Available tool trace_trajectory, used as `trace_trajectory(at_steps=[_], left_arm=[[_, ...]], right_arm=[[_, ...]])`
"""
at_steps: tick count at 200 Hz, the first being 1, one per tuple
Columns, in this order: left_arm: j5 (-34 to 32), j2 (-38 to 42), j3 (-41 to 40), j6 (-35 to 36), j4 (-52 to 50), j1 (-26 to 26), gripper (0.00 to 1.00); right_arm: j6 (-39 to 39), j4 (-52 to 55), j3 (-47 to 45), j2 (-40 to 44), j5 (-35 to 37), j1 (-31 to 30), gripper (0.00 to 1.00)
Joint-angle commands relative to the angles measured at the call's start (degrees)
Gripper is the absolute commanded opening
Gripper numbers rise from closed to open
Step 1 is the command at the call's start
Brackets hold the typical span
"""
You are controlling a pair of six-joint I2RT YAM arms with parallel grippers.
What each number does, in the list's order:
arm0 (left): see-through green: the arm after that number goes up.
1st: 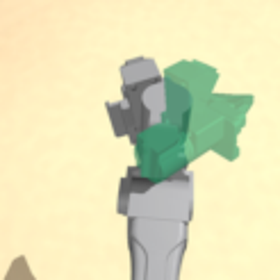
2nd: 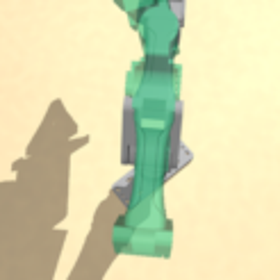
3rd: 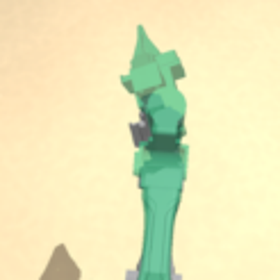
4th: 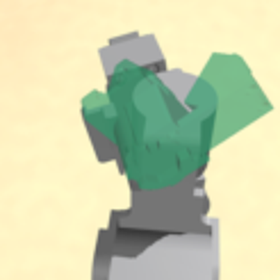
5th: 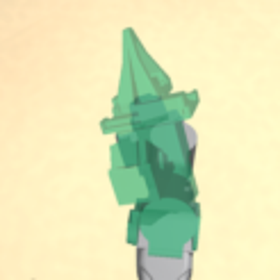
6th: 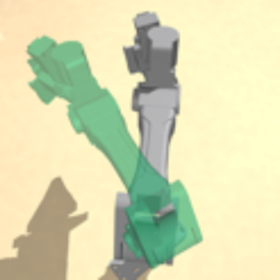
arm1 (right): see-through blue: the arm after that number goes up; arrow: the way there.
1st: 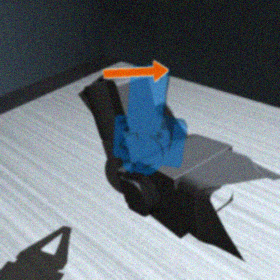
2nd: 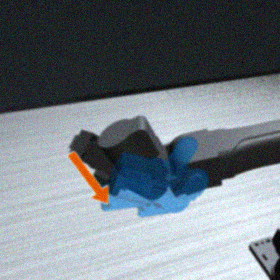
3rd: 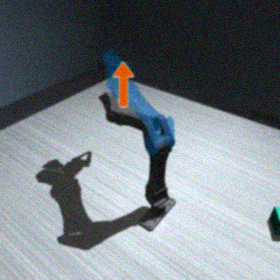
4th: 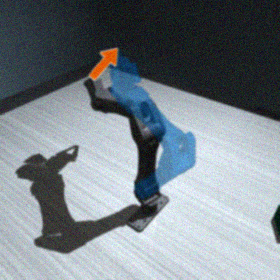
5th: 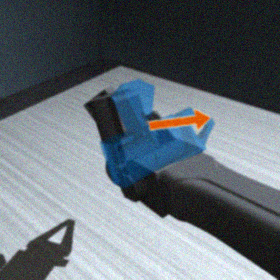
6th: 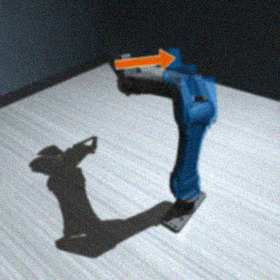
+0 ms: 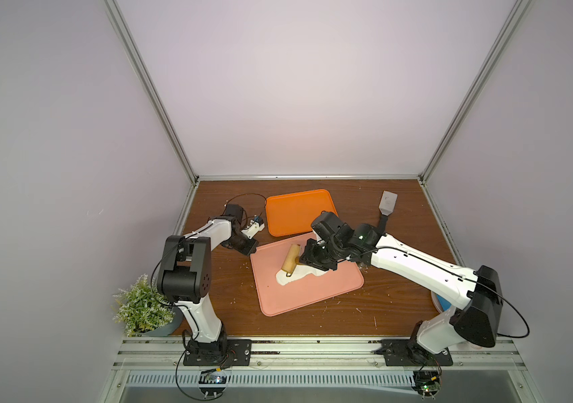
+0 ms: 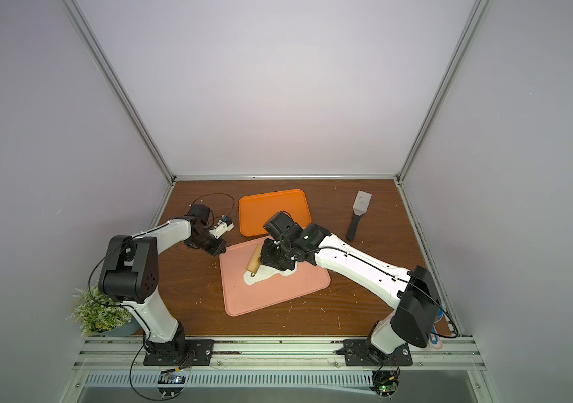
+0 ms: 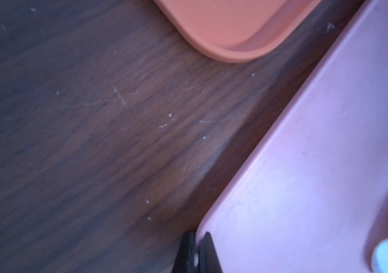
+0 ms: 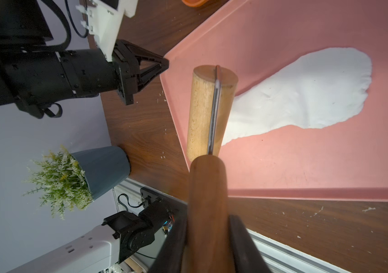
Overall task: Roll out the dumpling wrappers from the dough
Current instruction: Flatten out the dough on the work surface.
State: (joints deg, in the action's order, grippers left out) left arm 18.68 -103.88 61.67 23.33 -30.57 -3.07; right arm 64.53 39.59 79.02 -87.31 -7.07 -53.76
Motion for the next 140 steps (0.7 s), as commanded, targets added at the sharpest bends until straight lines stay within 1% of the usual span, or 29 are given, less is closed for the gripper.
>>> trace_trajectory(at_steps=[1, 17, 37, 63, 81, 106, 140], left_arm=[[-11.8, -8.6, -3.9, -1.2, 6.6, 1.3, 0.0], [-11.9, -8.6, -3.9, -1.2, 6.6, 1.3, 0.0], [-12.0, -8.5, -4.0, -1.2, 6.7, 1.3, 0.0], [-11.9, -8.5, -4.0, -1.2, 6.7, 1.3, 0.0], [-11.9, -8.5, -4.0, -1.2, 6.7, 1.3, 0.0], [-12.0, -8.4, -3.9, -1.3, 6.8, 1.3, 0.0], [-12.6, -8.1, -3.8, -1.5, 6.9, 1.5, 0.0]], right_arm=[[3.7, -0.6, -3.7, 4.2, 3.9, 2.1, 0.0], [6.9, -4.3, -7.7, 6.0, 5.1, 2.4, 0.0], [8.8, -8.6, -11.7, 6.3, 5.9, 2.4, 0.0], [9.7, -9.4, -15.7, 4.6, 5.8, 2.3, 0.0], [11.4, -7.3, -19.0, 5.1, 6.0, 1.8, 0.0], [14.5, 0.3, -23.1, 7.6, 7.1, 1.3, 0.0], [18.1, 4.8, -31.2, 12.1, 5.5, 1.7, 0.0]])
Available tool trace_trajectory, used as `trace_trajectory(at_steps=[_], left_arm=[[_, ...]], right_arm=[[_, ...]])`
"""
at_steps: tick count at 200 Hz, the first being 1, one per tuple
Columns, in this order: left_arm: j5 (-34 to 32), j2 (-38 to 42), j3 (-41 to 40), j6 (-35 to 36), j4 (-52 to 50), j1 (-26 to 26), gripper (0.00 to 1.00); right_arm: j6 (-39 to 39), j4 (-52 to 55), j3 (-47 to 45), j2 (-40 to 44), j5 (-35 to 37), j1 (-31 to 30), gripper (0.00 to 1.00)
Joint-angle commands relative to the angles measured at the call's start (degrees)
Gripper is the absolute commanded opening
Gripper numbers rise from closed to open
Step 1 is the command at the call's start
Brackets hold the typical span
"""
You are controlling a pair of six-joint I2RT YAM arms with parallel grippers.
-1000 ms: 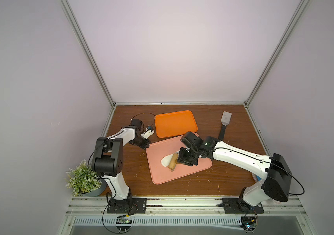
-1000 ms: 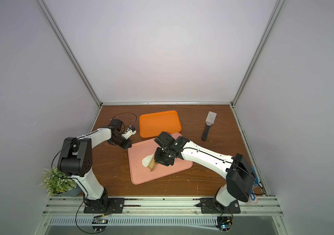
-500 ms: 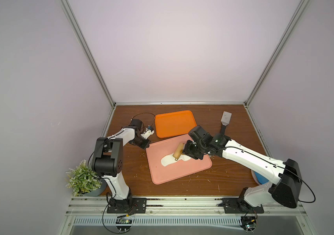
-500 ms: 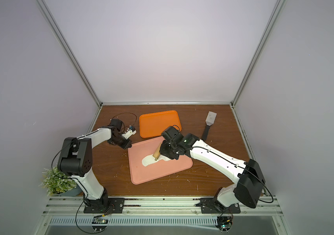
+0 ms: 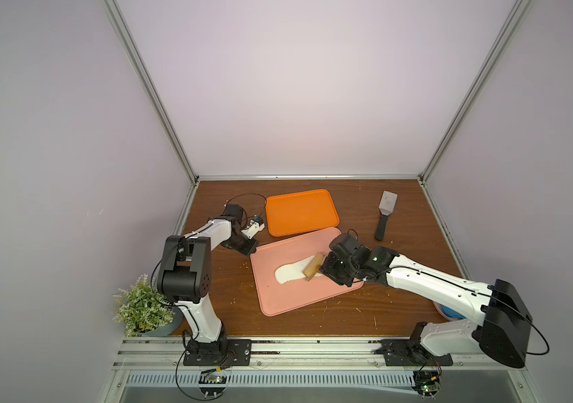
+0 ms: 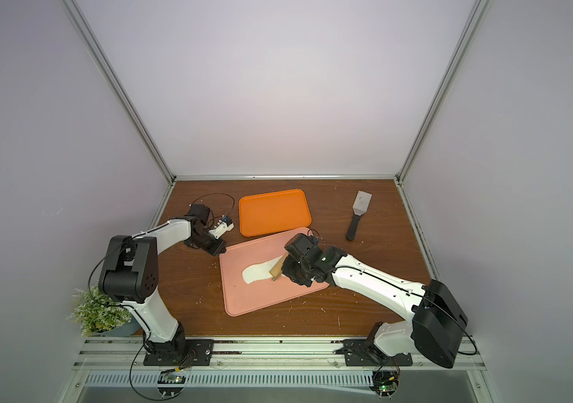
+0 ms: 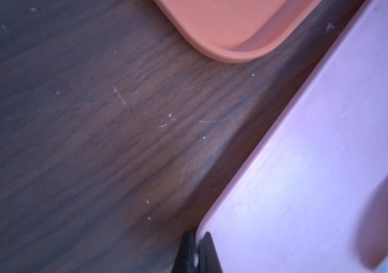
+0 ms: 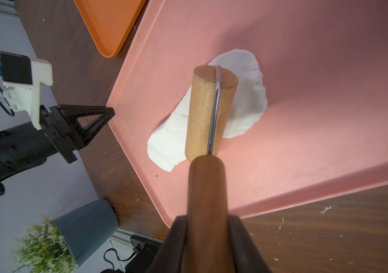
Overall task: Roll out the dumpling wrappers from the dough
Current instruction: Flatten out the dough on the work surface.
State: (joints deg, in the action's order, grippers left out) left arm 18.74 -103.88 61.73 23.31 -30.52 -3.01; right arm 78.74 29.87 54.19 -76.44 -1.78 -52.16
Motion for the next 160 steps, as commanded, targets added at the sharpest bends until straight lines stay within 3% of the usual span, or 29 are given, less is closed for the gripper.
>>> trace_trajectory(at_steps=[1, 57, 91, 126, 160], left_arm=[[-12.6, -8.2, -3.9, -1.5, 6.9, 1.5, 0.0], [-12.7, -8.0, -3.9, -1.4, 6.7, 1.5, 0.0], [-12.2, -8.3, -3.9, -1.3, 6.5, 1.5, 0.0], [-11.0, -8.6, -3.9, -1.2, 6.0, 1.5, 0.0], [-10.7, -8.6, -3.9, -1.2, 5.9, 1.5, 0.0]], right_arm=[[3.9, 14.6, -6.5, 1.3, 0.2, 0.2, 0.0], [2.6, 17.7, -10.1, 4.8, -0.8, 3.4, 0.0], [-1.6, 18.2, -1.6, 4.7, 0.1, 4.4, 0.0], [-4.4, 12.0, 8.0, 3.6, -1.1, 4.4, 0.0], [-1.3, 3.0, 9.1, 3.0, -2.3, 4.4, 0.0]])
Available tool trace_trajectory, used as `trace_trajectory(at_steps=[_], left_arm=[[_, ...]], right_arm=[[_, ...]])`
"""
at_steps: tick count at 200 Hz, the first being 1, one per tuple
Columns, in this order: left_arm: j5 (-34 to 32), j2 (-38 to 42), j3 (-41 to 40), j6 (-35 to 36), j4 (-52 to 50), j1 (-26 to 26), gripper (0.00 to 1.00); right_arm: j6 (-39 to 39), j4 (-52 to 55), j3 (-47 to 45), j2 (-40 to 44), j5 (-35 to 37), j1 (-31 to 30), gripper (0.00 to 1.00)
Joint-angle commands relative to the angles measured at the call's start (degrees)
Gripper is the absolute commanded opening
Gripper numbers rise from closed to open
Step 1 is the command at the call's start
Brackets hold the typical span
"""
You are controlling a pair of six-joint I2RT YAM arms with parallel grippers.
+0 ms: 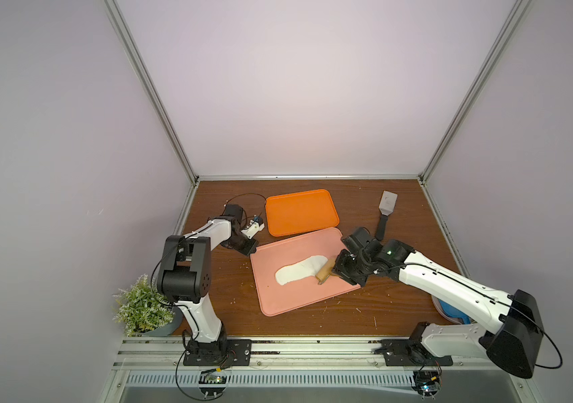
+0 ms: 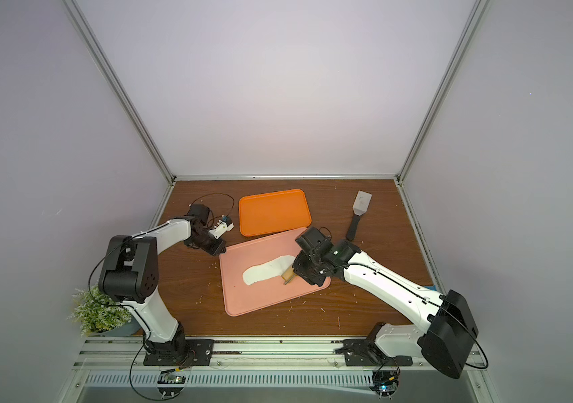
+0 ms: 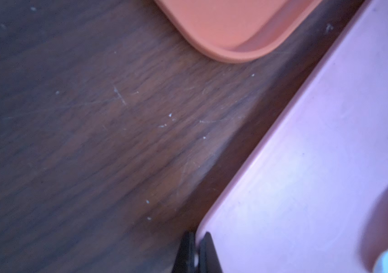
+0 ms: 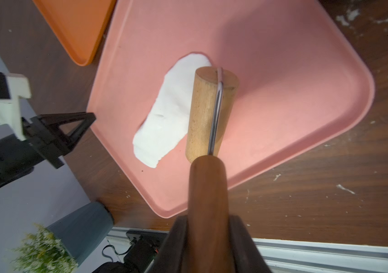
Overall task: Roll out the dumpling wrappers from the dough
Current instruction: Flatten out the dough on the work surface.
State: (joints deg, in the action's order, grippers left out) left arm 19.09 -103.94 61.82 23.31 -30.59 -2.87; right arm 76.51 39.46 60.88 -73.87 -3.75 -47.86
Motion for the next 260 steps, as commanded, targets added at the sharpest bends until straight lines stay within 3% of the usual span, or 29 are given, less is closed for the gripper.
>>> trace_trajectory(at_steps=[1, 43, 81, 114, 168, 212, 260], left_arm=[[-11.1, -8.5, -3.9, -1.1, 6.0, 1.4, 0.0], [-11.2, -8.6, -3.9, -1.2, 6.0, 1.4, 0.0], [-11.4, -8.7, -4.0, -1.2, 6.2, 1.4, 0.0], [-11.9, -8.6, -4.0, -1.5, 6.6, 1.4, 0.0], [-12.3, -8.5, -4.0, -1.6, 6.5, 1.5, 0.0], [-12.2, -8.5, -3.8, -1.6, 6.4, 1.4, 0.0], [-10.4, -7.9, -4.0, -1.2, 5.9, 1.4, 0.0]], right_arm=[[0.9, -6.8, 2.4, 0.5, -0.4, 0.1, 0.0], [7.0, -11.0, 1.1, -3.0, 2.5, -1.8, 0.0], [13.0, -17.2, -7.7, -3.8, 2.2, -1.9, 0.0], [17.2, -10.3, -15.4, 0.0, 1.6, -2.6, 0.0], [26.0, 1.5, -27.8, 14.1, 2.6, -2.3, 0.0], [22.4, 4.3, -28.2, 13.5, 2.1, -1.5, 0.0], [8.8, -5.9, -12.9, 7.5, 3.6, -1.3, 0.0]])
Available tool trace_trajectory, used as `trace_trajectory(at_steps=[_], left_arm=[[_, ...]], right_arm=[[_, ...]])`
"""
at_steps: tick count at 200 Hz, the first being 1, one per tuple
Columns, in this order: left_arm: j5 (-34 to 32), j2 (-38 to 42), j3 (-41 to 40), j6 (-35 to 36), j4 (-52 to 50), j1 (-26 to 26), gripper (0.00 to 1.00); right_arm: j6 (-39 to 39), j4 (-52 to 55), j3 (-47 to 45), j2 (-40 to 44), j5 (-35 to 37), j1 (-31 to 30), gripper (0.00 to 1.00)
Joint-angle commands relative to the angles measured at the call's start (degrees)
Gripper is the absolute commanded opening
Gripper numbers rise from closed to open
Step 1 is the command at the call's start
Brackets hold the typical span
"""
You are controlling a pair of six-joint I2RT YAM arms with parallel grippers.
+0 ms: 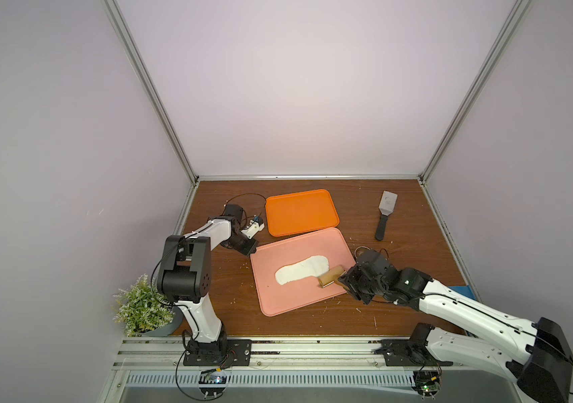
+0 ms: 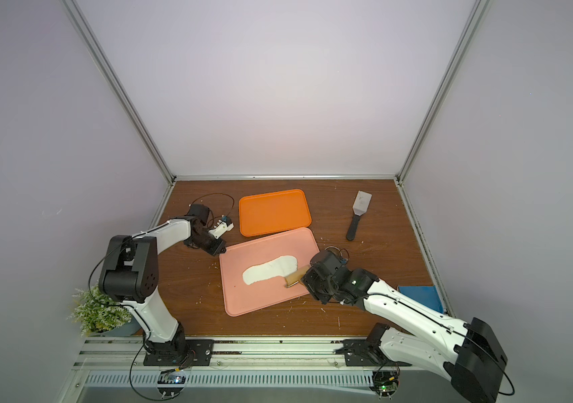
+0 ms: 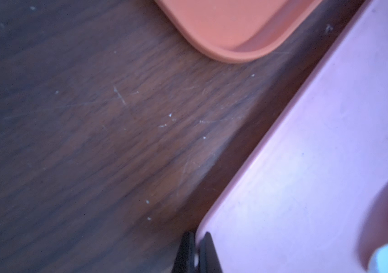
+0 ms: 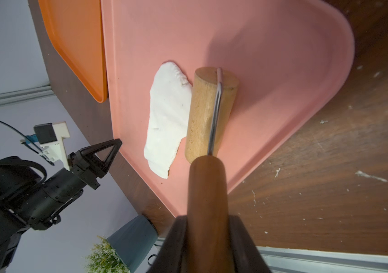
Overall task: Roll out the dumpling wrappers from the dough
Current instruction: Flatten out the dough on the work surface.
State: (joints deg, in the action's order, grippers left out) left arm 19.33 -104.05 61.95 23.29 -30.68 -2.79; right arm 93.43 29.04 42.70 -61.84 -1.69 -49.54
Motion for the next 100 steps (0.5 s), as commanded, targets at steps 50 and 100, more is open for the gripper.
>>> trace_trajectory(at_steps=[50, 100], left_arm=[[-10.1, -7.9, -4.3, -1.1, 5.9, 1.4, 0.0], [-10.4, -7.9, -4.3, -1.1, 6.0, 1.3, 0.0]], right_arm=[[-23.0, -1.4, 21.6, -13.6, -3.9, -0.2, 0.0], [-26.1, -1.4, 24.8, -19.0, -5.9, -0.2, 0.0]])
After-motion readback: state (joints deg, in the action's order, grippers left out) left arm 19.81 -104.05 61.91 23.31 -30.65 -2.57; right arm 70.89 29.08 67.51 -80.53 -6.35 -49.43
